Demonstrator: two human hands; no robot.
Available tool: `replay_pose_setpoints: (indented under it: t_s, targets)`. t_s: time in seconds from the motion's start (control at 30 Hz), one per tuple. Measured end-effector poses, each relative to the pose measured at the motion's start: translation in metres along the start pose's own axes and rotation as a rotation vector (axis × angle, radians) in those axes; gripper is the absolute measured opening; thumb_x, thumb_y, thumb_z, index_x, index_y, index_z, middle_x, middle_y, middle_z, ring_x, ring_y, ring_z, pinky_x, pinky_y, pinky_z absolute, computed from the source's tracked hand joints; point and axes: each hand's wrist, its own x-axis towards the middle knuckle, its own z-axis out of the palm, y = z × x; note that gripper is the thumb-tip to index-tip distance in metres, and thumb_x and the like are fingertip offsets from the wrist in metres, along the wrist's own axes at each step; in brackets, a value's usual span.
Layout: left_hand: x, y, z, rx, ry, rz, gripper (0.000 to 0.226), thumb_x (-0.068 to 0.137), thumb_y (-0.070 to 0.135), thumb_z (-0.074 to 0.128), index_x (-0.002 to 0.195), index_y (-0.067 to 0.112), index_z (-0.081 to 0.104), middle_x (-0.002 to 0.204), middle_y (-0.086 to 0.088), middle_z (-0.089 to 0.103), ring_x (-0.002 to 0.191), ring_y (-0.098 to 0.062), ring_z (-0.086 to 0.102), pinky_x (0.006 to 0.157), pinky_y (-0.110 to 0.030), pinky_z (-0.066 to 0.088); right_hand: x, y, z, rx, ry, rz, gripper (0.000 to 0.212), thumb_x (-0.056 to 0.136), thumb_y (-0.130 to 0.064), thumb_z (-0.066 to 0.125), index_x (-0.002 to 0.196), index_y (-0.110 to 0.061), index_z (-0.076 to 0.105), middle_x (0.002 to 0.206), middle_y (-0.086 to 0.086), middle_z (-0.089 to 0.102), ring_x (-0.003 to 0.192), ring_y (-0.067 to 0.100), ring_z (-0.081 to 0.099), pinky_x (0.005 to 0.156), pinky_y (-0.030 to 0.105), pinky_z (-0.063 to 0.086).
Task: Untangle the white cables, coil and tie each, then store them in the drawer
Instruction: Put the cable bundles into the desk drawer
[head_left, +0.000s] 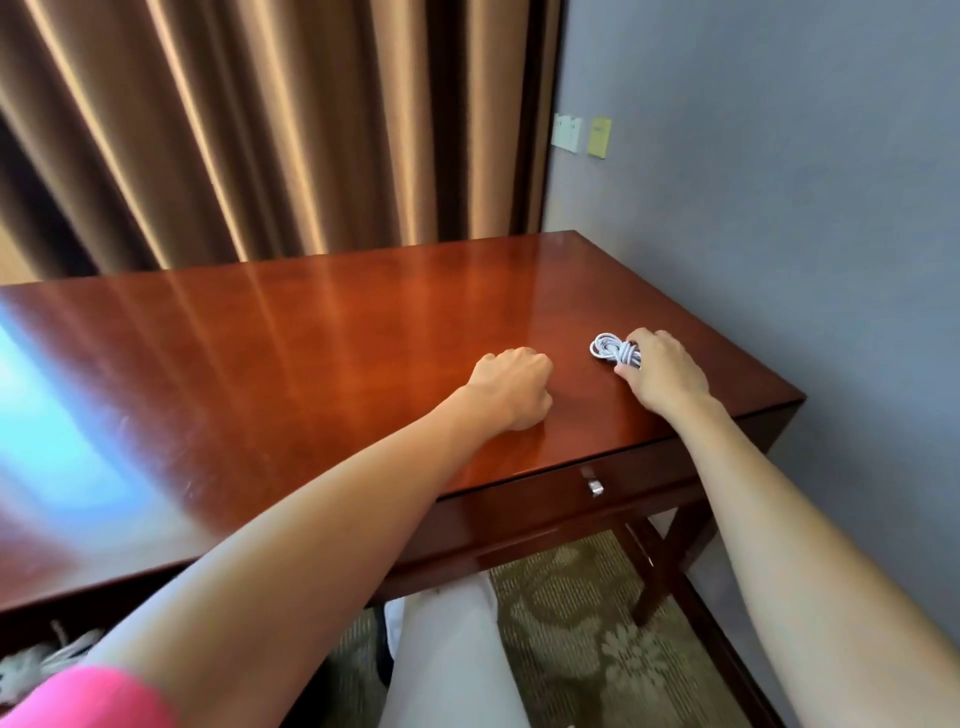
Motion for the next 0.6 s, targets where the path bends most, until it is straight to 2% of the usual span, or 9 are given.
replay_pose_setpoints:
  t_s: [0.13,0.27,0.43,0.6]
  targets:
    - [-0.02,-0.025,-0.013,0.0,0.037,-0.036,0.024,0.093,0.021,0.048,0.108,0.012,0.066,0.118,-0.009,0.064,0.109,-0.032,0.062,0.083,-0.038,0.048,-0.018,-0.035,0.001,-0.005,0.034,-0.14,0.036,0.097,-0.031,0.065,0.125,-0.01,0.057,0.119,0.014,0.058,0.114,0.035,0.055,0.087,0.043,0.046]
    - [-0.075,-0.067,-0.037,-0.018,0.078,-0.138,0.022,0.093,0.026,0.05,0.102,0.016,0.068,0.112,-0.008,0.067,0.103,-0.035,0.064,0.071,-0.035,0.045,-0.057,-0.11,-0.002,0.063,-0.031,-0.301,0.036,0.087,-0.038,0.073,0.115,-0.018,0.062,0.113,0.006,0.064,0.105,0.03,0.061,0.077,0.035,0.043]
    - [-0.187,-0.14,-0.053,0.062,0.056,-0.349,0.02,0.092,0.028,0.049,0.095,0.019,0.067,0.106,-0.008,0.068,0.099,-0.037,0.065,0.069,-0.034,0.044,-0.12,-0.215,0.009,0.141,-0.199,-0.445,0.039,0.078,-0.046,0.076,0.107,-0.023,0.067,0.108,0.003,0.069,0.101,0.03,0.064,0.083,0.037,0.052]
    - [-0.321,-0.21,-0.065,0.03,0.03,-0.61,0.017,0.09,0.027,0.054,0.086,0.016,0.066,0.099,-0.011,0.07,0.099,-0.036,0.065,0.074,-0.039,0.053,-0.19,-0.313,0.03,0.406,-0.396,-0.668,0.03,0.075,-0.038,0.082,0.098,-0.02,0.075,0.091,-0.004,0.075,0.083,0.01,0.067,0.074,0.022,0.049]
